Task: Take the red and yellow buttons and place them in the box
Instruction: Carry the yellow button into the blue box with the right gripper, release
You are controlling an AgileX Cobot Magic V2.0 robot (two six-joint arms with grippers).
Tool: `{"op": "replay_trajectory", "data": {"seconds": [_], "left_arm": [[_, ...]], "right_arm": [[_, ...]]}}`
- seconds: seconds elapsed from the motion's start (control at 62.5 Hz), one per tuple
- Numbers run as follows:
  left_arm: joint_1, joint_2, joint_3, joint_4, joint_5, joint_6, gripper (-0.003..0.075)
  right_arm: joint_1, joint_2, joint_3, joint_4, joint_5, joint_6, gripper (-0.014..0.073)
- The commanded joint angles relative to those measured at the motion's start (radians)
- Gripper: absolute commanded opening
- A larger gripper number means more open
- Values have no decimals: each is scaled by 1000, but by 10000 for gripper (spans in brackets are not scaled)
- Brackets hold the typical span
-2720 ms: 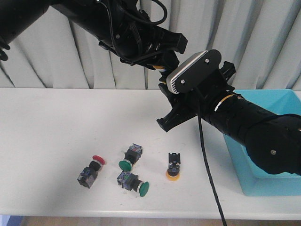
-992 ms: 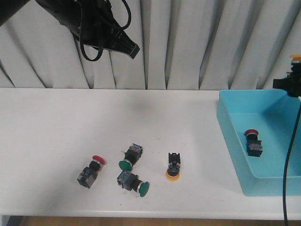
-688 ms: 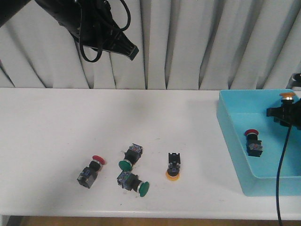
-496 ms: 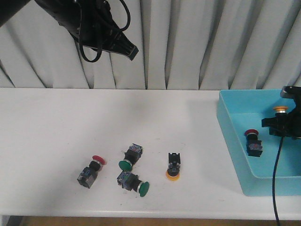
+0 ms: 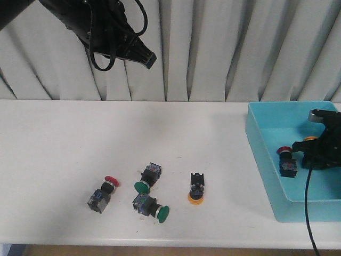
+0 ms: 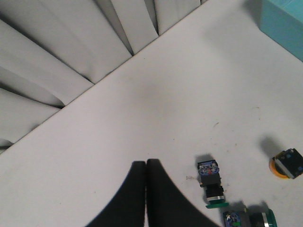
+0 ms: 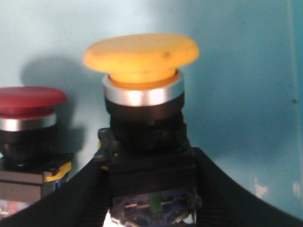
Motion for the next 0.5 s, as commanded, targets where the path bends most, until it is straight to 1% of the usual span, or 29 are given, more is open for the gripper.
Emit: {"op": "replay_trajectory", "data": {"seconds": [0.0,0.08,0.192,0.336,0.432,0.48], "left_arm": [[2,-55,-20,14,-43,-10,-6],[2,-55,-20,14,-43,-10,-6],[2,-55,-20,14,-43,-10,-6],[2,-55,-20,14,-50,-10,-6],[2,-55,-20,14,-58,-10,-6],[2,-55,-20,14,-66,-10,-6]], "right_arm": [[-3,-54,-34,-1,-8,-2,411],[-3,-55,-34,-1,-8,-3,496],[-3,-85,-34,19,-8,-3,561],[-2,-196,-34,97,-27,-33,564],[-2,-308,-34,192,-42,-119,554],[-2,-364,-34,269,-44,-182,545]]}}
